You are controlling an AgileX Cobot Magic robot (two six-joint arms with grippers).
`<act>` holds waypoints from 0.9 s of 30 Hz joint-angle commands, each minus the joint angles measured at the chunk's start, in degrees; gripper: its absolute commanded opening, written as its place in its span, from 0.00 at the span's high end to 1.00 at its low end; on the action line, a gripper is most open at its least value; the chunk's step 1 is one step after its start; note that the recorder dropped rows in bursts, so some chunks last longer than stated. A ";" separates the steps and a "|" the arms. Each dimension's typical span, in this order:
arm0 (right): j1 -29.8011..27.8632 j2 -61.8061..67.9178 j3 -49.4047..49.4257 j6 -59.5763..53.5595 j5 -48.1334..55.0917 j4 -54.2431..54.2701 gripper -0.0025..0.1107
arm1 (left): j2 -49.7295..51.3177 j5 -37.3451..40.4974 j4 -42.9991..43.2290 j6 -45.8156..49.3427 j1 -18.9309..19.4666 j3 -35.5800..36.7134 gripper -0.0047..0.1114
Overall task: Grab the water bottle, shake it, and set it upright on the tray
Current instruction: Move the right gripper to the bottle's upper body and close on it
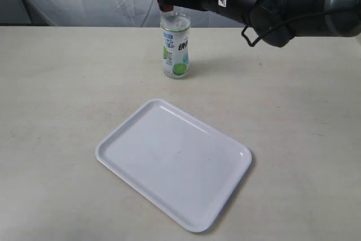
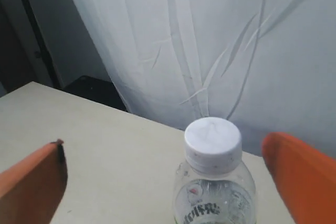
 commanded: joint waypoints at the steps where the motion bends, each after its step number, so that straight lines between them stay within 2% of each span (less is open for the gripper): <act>1: -0.24 0.27 -0.39 -3.05 2.53 0.44 0.06 | -0.29 -0.26 0.14 -0.22 0.01 0.13 0.96; 4: -0.24 2.14 -0.70 -7.07 1.82 0.55 0.06 | -0.29 -0.26 0.14 -0.22 0.01 0.13 0.96; 17: -0.24 11.04 -4.59 -8.03 -0.40 2.04 0.06 | -0.29 -0.26 0.14 -0.22 0.01 0.13 0.96; 27: -0.24 16.07 -12.34 -8.14 -0.55 2.05 0.06 | -0.29 -0.26 0.14 -0.22 0.01 0.13 0.96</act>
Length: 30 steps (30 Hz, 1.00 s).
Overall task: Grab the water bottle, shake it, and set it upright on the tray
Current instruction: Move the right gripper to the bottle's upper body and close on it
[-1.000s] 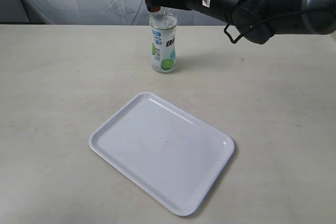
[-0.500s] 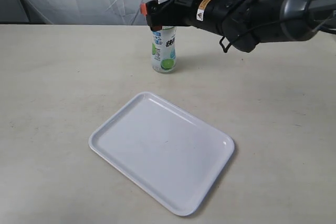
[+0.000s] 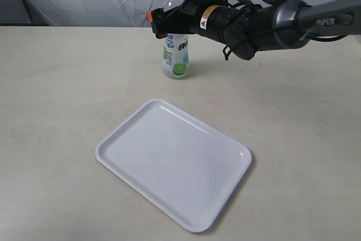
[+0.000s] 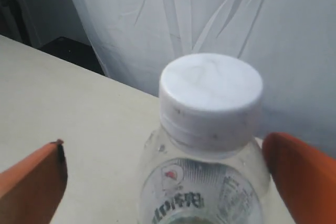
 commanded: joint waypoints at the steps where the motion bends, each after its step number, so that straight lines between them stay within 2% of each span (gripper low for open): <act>1: -0.24 1.92 -3.52 -0.34 -0.78 0.18 0.06 | -0.29 -0.26 0.14 -0.22 0.01 0.13 0.96; 15: -0.24 7.60 -12.45 -0.34 7.04 0.18 0.06 | -0.29 -0.26 0.14 -0.22 0.01 0.13 0.96; 17: -0.24 8.20 -14.30 -0.34 10.86 0.92 0.14 | -0.29 -0.26 0.14 -0.22 0.01 0.13 0.96; 18: -0.24 8.20 -14.74 -0.34 13.15 1.31 0.21 | -0.29 -0.26 0.14 -0.22 0.01 0.13 0.96; 20: -0.24 8.20 -15.55 -0.21 17.53 1.31 0.49 | -0.29 -0.26 0.14 -0.22 0.01 0.13 0.96; 22: -0.24 8.05 -15.79 -0.06 20.94 1.31 0.88 | -0.29 -0.26 0.14 -0.22 0.01 0.13 0.96; 23: -0.24 8.07 -15.79 0.72 22.31 2.67 0.97 | -0.29 -0.26 0.14 -0.22 0.01 0.13 0.96; 25: -0.24 8.07 -15.79 1.05 24.53 3.19 0.94 | -0.29 -0.26 0.14 -0.22 0.01 0.13 0.96; 30: -0.14 5.91 -15.79 0.49 33.67 2.63 0.94 | -0.29 -0.26 0.14 -0.22 0.01 0.13 0.96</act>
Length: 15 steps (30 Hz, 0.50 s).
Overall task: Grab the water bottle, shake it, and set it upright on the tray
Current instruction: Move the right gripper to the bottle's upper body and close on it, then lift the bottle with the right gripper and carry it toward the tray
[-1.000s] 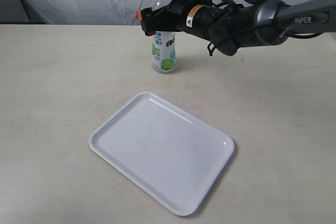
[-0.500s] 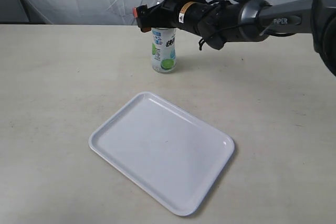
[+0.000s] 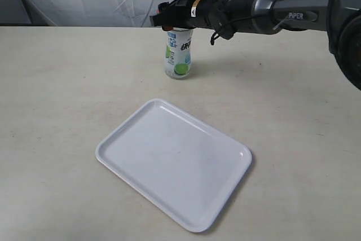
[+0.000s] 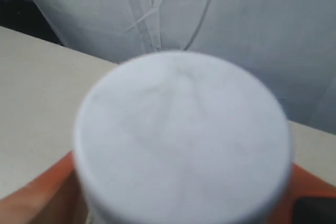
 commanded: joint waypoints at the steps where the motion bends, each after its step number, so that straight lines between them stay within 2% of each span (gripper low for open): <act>1: -0.14 -2.95 0.38 -1.15 14.21 -0.41 0.94 | -0.29 -0.26 0.14 -0.22 0.01 0.13 0.96; 6: -0.14 -12.77 0.38 -3.70 20.96 0.39 0.98 | -0.29 -0.26 0.14 -0.22 0.01 0.13 0.96; 11: 0.57 -26.90 1.07 -6.29 22.26 7.76 0.98 | -0.29 -0.26 0.14 -0.22 0.01 0.13 0.96; 15: 6.79 -36.32 7.53 -13.03 28.09 9.89 0.98 | -0.29 -0.26 0.14 -0.22 0.01 0.13 0.96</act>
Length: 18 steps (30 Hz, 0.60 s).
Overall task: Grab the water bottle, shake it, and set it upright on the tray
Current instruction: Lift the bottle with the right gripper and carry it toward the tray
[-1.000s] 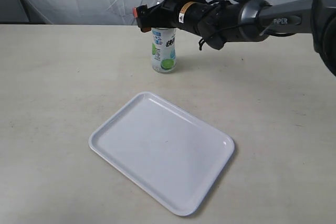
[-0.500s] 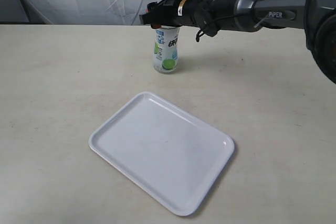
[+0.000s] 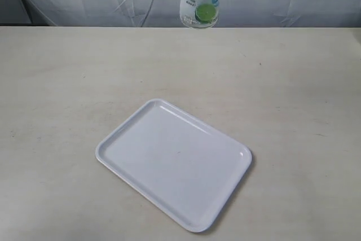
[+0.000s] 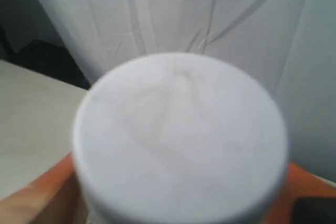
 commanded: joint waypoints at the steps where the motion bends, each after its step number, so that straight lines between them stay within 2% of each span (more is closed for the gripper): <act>1: 6.60 -6.19 10.38 -5.12 1.99 3.40 0.98 | -0.29 -0.26 0.14 -0.22 0.01 0.13 0.96; 4: 12.77 -7.44 23.91 -5.23 -5.33 8.46 0.98 | -0.29 -0.26 0.14 -0.22 0.01 0.13 0.96; 8: 16.84 -14.37 25.83 -5.34 -9.29 4.40 0.98 | -0.29 -0.26 0.14 -0.22 0.01 0.13 0.96; 10: 17.41 -19.54 25.83 -5.34 -13.30 3.37 0.98 | -0.29 -0.26 0.14 -0.22 0.01 0.13 0.96; 12: 17.41 -21.16 25.96 -5.34 -13.08 2.94 0.98 | -0.29 -0.26 0.14 -0.22 0.01 0.13 0.96; 18: 17.41 -16.58 34.58 -5.22 -12.09 5.35 0.98 | -0.29 -0.26 0.14 -0.22 0.01 0.13 0.96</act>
